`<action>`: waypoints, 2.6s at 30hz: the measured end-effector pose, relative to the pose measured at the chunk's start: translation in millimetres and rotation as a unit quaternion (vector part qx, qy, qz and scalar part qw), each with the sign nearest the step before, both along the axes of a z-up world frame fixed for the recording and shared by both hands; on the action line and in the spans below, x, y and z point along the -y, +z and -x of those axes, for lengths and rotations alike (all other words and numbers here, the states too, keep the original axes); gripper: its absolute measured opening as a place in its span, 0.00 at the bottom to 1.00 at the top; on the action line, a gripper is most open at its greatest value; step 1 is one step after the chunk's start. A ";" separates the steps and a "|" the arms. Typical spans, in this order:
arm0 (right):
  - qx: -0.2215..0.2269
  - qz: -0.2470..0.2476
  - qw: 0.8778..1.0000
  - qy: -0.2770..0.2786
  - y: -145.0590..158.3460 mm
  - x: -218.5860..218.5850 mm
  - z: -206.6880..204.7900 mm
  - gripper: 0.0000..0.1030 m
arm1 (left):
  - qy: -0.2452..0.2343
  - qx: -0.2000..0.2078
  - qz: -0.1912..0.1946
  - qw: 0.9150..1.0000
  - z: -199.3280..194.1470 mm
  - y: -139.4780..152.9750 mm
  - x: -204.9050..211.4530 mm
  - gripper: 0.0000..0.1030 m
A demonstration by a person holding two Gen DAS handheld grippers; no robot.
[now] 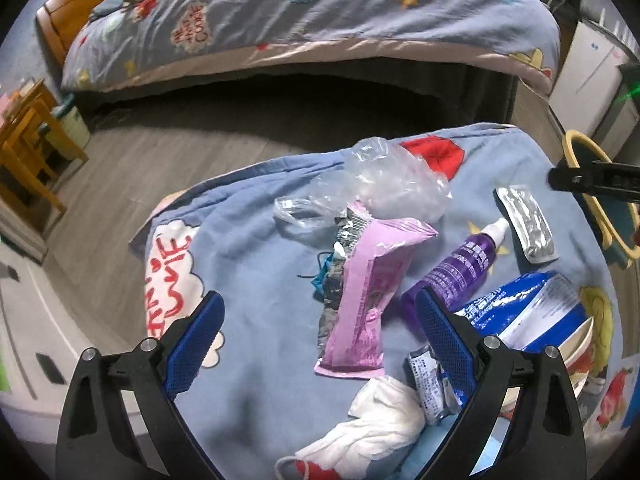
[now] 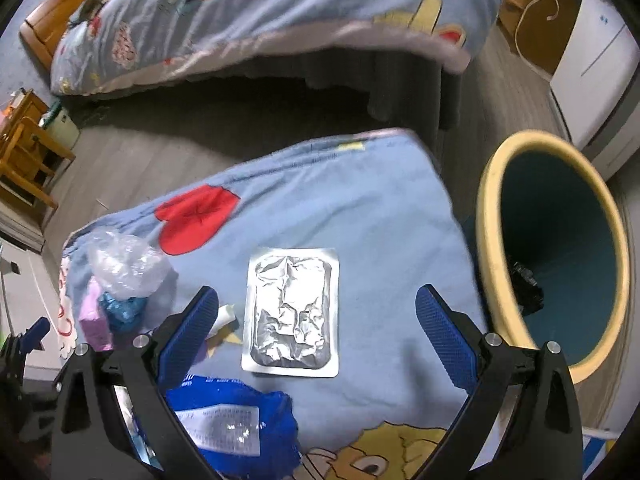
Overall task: Collect trash
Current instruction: 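Grasp the pink wrapper with left tool while right tool grasps foil blister pack, then move both items over the bin and open both tools to release them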
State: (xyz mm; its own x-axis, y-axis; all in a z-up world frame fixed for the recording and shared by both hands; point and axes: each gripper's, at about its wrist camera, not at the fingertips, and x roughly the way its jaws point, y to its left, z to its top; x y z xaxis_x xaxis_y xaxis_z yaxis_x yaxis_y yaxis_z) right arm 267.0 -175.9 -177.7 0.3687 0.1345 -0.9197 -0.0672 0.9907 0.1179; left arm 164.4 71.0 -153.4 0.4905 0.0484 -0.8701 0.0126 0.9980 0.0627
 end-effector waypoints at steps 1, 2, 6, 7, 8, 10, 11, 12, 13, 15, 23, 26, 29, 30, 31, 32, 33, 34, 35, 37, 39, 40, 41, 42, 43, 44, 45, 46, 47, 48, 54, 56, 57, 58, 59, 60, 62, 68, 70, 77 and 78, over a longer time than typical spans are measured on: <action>-0.005 0.002 1.000 0.000 -3.9 -2.2 -1.5 0.94 | -0.001 0.001 0.005 1.000 -1.0 -0.6 -0.3 0.93; -0.013 0.004 1.000 0.001 -10.1 -5.2 -3.1 0.94 | 0.000 0.001 0.010 1.000 -1.4 -1.4 -1.3 0.92; -0.035 0.002 0.999 -0.008 -27.5 -6.7 -8.0 0.94 | -0.002 -0.007 0.019 1.000 -4.7 -9.1 -3.1 0.90; -0.039 -0.001 0.999 -0.012 -29.8 -5.9 -8.5 0.94 | -0.004 -0.010 0.020 1.000 -5.5 -10.9 -3.0 0.87; -0.044 -0.007 0.999 -0.017 -31.9 -4.6 -8.1 0.93 | -0.006 -0.013 0.023 1.000 -6.0 -12.3 -2.4 0.84; -0.059 -0.026 0.998 -0.023 -38.1 -3.6 -8.8 0.84 | -0.009 -0.024 0.032 0.999 -7.4 -16.2 -2.0 0.76; -0.063 -0.031 0.997 -0.024 -39.5 -3.7 -9.2 0.84 | -0.011 -0.028 0.033 0.999 -7.9 -18.3 -1.0 0.76; -0.064 -0.033 0.997 -0.024 -40.3 -4.3 -9.4 0.84 | -0.013 -0.028 0.032 0.999 -8.3 -19.1 0.4 0.74; -0.063 -0.034 0.997 -0.022 -40.1 -6.1 -10.1 0.84 | -0.017 -0.030 0.031 0.999 -8.7 -20.4 2.3 0.70; -0.063 -0.033 0.997 -0.015 -39.9 -9.6 -12.0 0.83 | -0.022 -0.041 0.026 0.999 -10.2 -24.5 6.7 0.65; -0.055 0.037 0.997 0.025 -40.6 -24.1 -13.1 0.66 | -0.040 -0.059 0.024 0.997 -10.7 -32.9 15.3 0.27; -0.057 0.025 0.998 0.024 -38.9 -19.7 -13.7 0.66 | -0.048 -0.052 0.019 0.997 -10.2 -27.9 18.0 0.16; -0.055 0.020 0.998 0.017 -34.4 -12.0 -13.0 0.66 | -0.047 -0.039 0.021 0.998 -8.8 -19.5 18.4 0.15; -0.053 0.014 0.998 0.014 -30.8 -9.0 -12.5 0.66 | -0.046 -0.032 0.022 0.998 -8.0 -14.9 18.1 0.15; -0.052 0.011 0.999 0.013 -27.7 -5.4 -10.6 0.66 | -0.045 -0.025 0.025 0.998 -6.9 -10.7 18.2 0.15; -0.047 0.010 0.999 0.013 -22.8 -2.6 -8.5 0.66 | -0.045 -0.016 0.030 0.998 -5.7 -4.7 18.3 0.15; -0.041 0.010 0.999 0.014 -17.1 1.6 -7.2 0.66 | -0.044 -0.009 0.033 0.998 -4.9 0.3 17.4 0.15; -0.036 0.009 0.999 0.014 -12.1 7.1 -1.2 0.66 | -0.043 -0.003 0.035 0.998 -3.9 4.6 17.4 0.15; -0.030 0.006 0.999 0.012 -6.5 9.9 0.5 0.66 | -0.042 0.005 0.039 0.998 -3.0 10.7 18.2 0.15; -0.021 0.000 1.000 0.010 3.4 13.8 6.2 0.66 | -0.041 0.015 0.040 0.998 -2.6 19.1 20.8 0.15; -0.009 -0.002 1.000 0.011 15.8 18.8 13.1 0.66 | -0.044 0.027 0.038 0.998 -1.0 29.2 25.5 0.15; -0.005 -0.004 1.000 0.011 20.7 21.5 14.3 0.66 | -0.047 0.032 0.037 0.998 0.1 33.2 27.4 0.15; 0.000 -0.006 1.000 0.012 27.4 24.4 16.8 0.66 | -0.049 0.037 0.034 0.998 1.0 37.1 30.5 0.15; 0.005 -0.008 1.000 0.012 31.5 25.2 18.4 0.66 | -0.050 0.041 0.035 0.997 1.4 40.9 33.4 0.15; 0.011 -0.011 1.000 0.013 38.2 27.2 20.8 0.66 | -0.052 0.046 0.036 0.997 2.4 44.4 36.3 0.15; 0.017 -0.013 1.000 0.014 44.4 29.8 22.2 0.66 | -0.053 0.052 0.036 0.997 3.1 49.5 40.5 0.15; 0.023 -0.014 1.000 0.015 48.6 32.2 27.9 0.66 | -0.055 0.056 0.036 0.996 3.6 52.4 43.1 0.15; 0.030 -0.015 0.999 0.016 55.7 33.6 29.1 0.66 | -0.057 0.061 0.034 0.996 4.8 56.6 47.3 0.15; 0.035 -0.015 0.999 0.017 60.3 34.6 29.9 0.66 | -0.060 0.066 0.032 0.995 6.3 60.5 52.2 0.15; 0.039 -0.016 0.999 0.017 64.7 36.0 30.1 0.66 | -0.063 0.070 0.031 0.995 6.7 63.4 56.5 0.15; 0.069 -0.022 0.997 0.017 92.6 56.1 42.8 0.66 | -0.084 0.090 0.035 0.992 9.7 79.3 80.8 0.15; 0.078 -0.023 0.997 0.015 100.0 66.7 46.0 0.66 | -0.091 0.095 0.036 0.991 10.3 82.7 89.3 0.15; 0.083 -0.025 0.996 0.013 104.0 73.4 48.4 0.66 | -0.095 0.097 0.037 0.990 10.1 84.8 94.6 0.15; 0.086 -0.027 0.996 0.011 106.4 76.9 49.7 0.66 | -0.098 0.099 0.037 0.990 10.4 86.0 98.1 0.15; 0.088 -0.028 0.996 0.010 108.7 81.6 51.0 0.66 | -0.101 0.101 0.037 0.989 10.3 87.3 102.1 0.15; 0.091 -0.030 0.995 0.008 110.7 85.2 52.4 0.66 | -0.105 0.103 0.038 0.988 10.1 89.0 107.3 0.15; 0.097 -0.033 0.995 0.004 115.3 94.7 54.4 0.66 | -0.112 0.107 0.039 0.987 9.9 91.6 117.6 0.15; 0.109 -0.038 0.993 -0.012 120.2 124.7 56.1 0.66 | -0.130 0.111 0.044 0.984 6.2 94.8 146.7 0.15; 0.108 -0.041 0.993 -0.022 119.1 137.2 55.8 0.66 | -0.137 0.112 0.047 0.983 5.8 95.8 158.0 0.15; 0.112 -0.036 0.991 -0.069 116.7 192.8 51.8 0.66 | -0.186 0.108 0.050 0.975 9.0 92.0 212.7 0.15; 0.113 -0.037 0.990 -0.078 116.3 201.1 51.6 0.66 | -0.195 0.104 0.049 0.974 10.1 89.7 221.9 0.15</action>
